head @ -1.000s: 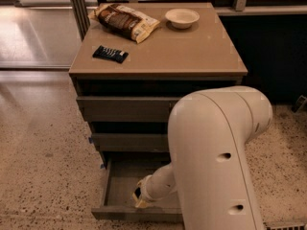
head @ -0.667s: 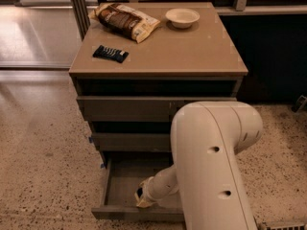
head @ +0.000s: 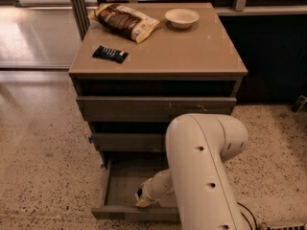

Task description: Place sponge into bottom drawer

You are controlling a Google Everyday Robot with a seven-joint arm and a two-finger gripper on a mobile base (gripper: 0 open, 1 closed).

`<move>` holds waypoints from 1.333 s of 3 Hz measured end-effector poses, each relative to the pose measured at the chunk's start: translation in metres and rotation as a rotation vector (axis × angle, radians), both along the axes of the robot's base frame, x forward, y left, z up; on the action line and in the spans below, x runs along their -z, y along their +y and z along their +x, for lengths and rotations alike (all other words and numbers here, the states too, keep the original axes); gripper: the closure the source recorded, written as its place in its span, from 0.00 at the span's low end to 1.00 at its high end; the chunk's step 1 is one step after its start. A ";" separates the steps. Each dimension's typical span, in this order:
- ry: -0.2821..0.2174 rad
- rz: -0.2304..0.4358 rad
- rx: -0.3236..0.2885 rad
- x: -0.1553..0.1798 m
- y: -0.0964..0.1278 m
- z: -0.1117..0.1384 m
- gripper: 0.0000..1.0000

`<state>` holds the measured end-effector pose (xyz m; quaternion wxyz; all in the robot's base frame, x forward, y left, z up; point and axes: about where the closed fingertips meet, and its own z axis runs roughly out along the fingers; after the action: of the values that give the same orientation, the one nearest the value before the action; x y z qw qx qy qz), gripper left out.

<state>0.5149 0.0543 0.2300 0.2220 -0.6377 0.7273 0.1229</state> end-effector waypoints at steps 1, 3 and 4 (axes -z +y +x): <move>-0.037 0.023 0.049 0.009 0.009 0.034 1.00; -0.128 0.007 0.147 0.023 0.028 0.113 1.00; -0.092 -0.006 0.202 0.051 0.017 0.122 1.00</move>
Offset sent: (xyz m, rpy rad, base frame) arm 0.1502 0.0384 -0.0186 0.0279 -0.1799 -0.1929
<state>0.6368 0.0712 0.1792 0.2644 -0.5668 0.7773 0.0682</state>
